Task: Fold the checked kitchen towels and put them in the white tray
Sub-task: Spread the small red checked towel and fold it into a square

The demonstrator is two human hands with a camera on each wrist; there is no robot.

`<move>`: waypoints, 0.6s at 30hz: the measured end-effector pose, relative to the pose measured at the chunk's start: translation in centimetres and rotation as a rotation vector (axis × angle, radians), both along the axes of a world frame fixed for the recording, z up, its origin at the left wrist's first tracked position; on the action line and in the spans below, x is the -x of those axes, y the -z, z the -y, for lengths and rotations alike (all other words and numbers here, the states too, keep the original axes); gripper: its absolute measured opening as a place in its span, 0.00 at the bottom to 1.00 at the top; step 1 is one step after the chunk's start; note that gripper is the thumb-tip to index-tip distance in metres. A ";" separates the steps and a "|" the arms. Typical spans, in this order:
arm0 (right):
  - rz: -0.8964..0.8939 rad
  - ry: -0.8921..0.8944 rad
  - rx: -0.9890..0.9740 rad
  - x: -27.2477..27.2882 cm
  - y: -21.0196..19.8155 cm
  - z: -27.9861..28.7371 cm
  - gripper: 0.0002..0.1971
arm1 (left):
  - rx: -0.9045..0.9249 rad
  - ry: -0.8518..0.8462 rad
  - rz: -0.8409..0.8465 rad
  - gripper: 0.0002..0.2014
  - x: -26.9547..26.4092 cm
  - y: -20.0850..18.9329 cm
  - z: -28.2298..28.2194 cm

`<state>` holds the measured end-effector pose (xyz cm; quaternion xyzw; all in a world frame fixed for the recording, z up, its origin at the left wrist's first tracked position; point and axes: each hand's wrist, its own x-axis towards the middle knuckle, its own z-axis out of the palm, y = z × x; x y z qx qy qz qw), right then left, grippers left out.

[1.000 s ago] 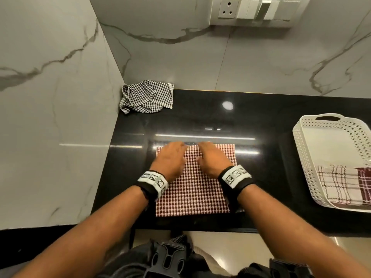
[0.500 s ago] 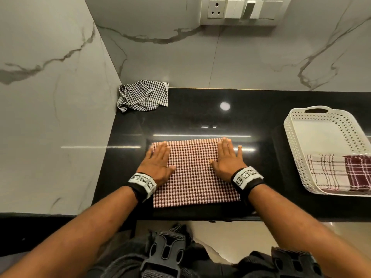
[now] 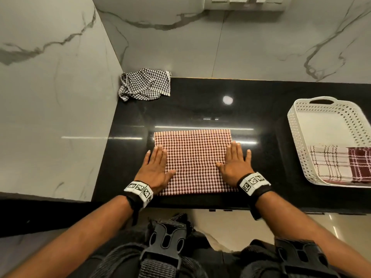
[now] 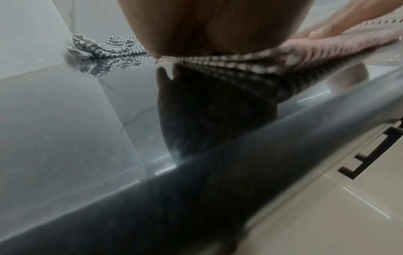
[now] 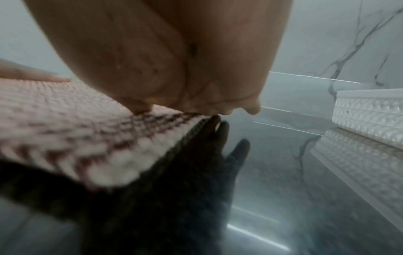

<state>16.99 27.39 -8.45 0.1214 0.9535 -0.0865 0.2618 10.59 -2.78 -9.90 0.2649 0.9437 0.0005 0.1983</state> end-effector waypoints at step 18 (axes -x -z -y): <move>-0.178 -0.196 0.144 -9.5 2.6 -0.9 0.44 | -0.037 0.073 -0.167 0.47 -8.4 2.9 2.3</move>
